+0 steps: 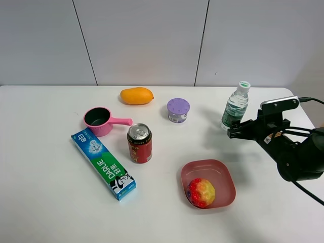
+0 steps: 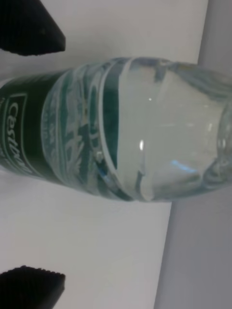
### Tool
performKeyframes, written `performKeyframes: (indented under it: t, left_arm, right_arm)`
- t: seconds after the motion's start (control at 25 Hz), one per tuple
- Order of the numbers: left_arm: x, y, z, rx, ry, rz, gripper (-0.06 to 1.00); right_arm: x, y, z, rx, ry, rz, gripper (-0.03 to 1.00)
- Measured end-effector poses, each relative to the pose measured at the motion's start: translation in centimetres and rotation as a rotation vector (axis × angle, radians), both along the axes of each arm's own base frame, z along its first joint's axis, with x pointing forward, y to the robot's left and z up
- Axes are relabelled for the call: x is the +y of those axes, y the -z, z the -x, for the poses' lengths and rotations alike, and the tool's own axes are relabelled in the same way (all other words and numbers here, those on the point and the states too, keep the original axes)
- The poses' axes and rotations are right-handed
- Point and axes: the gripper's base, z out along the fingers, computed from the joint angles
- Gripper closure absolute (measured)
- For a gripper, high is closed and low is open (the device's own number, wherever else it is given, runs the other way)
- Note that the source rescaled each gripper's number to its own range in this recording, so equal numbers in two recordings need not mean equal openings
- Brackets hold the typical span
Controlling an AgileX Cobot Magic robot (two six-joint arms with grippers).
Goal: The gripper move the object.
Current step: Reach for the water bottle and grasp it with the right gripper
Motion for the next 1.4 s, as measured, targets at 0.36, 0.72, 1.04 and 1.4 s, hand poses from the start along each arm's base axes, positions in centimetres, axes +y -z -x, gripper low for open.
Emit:
performKeyframes:
  t: [0.36,0.72,1.04,1.4]
  left_arm:
    - [-0.01,0.00,0.00,0.000,0.001,0.001,-0.06]
    - [-0.01,0.00,0.00,0.000,0.001,0.001,-0.06]
    - [-0.01,0.00,0.00,0.000,0.001,0.001,-0.06]
    - [-0.01,0.00,0.00,0.000,0.001,0.001,-0.06]
  right_arm:
    - [-0.01,-0.23,-0.45,-0.016,0.006,-0.002,-0.03]
    - [-0.02,0.44,-0.25,0.062,0.014,-0.026,-0.03]
    - [0.34,0.50,-0.20,0.074,-0.015,-0.067,-0.03]
    - [0.35,0.40,-0.23,0.063,-0.012,-0.079,-0.03]
